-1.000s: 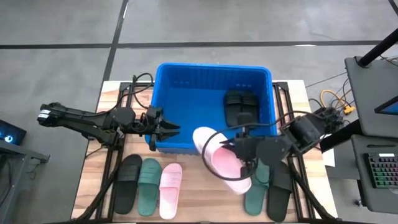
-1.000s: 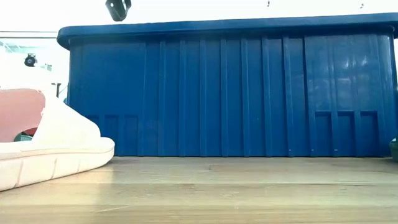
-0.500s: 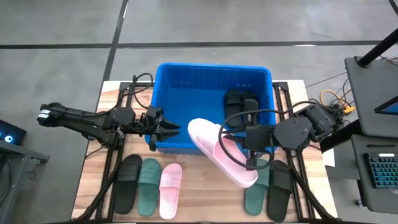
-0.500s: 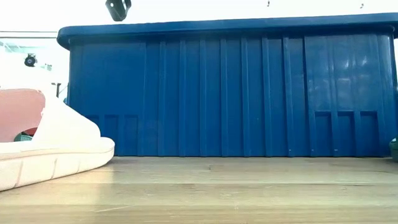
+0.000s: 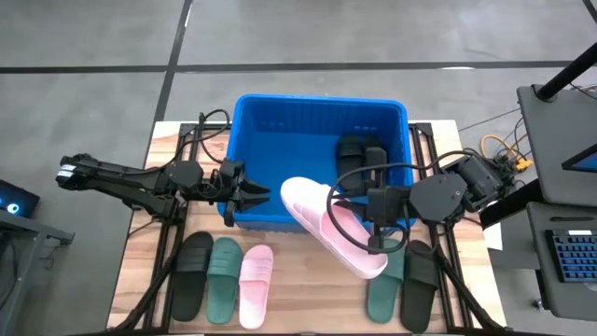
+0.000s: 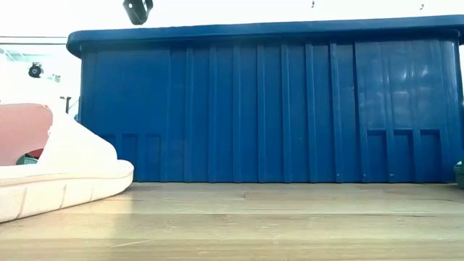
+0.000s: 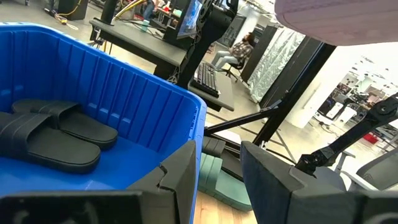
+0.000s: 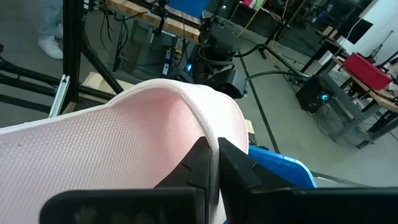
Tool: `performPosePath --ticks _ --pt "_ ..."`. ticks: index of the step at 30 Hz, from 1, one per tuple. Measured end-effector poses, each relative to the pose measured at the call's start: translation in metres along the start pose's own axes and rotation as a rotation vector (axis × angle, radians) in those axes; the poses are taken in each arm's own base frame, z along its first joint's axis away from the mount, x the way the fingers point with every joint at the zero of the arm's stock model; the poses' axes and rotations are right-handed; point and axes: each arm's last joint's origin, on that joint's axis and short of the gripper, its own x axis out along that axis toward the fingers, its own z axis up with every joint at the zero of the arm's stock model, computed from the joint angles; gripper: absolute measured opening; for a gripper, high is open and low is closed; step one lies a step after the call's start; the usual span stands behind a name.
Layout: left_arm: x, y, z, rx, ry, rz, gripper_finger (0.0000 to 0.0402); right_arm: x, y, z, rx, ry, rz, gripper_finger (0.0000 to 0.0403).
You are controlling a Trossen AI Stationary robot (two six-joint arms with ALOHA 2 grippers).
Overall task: Pick and place slides into bin
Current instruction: Put the right pink slide into the blue bin
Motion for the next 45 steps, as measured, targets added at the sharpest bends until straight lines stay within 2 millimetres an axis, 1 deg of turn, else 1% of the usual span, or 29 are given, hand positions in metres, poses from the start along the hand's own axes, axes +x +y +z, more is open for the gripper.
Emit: performPosePath --ticks 14,21,25,30,45 --pt "0.0 0.0 0.0 0.0 -0.001 0.001 0.0111 0.002 -0.002 -0.003 -0.013 0.022 -0.006 0.0013" --pt "0.0 0.0 0.0 0.001 0.0 0.001 0.0111 0.005 -0.008 -0.012 -0.059 0.112 -0.04 0.0013" --pt "0.0 0.0 0.0 0.001 0.0 0.001 0.0111 0.009 -0.013 -0.019 -0.056 0.165 -0.055 0.0013" --pt "0.0 0.0 0.0 0.01 -0.002 0.007 0.0111 0.019 -0.021 -0.029 -0.062 0.24 -0.084 0.0013" --pt "0.0 0.001 0.0 0.012 -0.01 0.029 0.0111 0.062 -0.04 -0.063 -0.115 0.428 -0.158 0.0013"
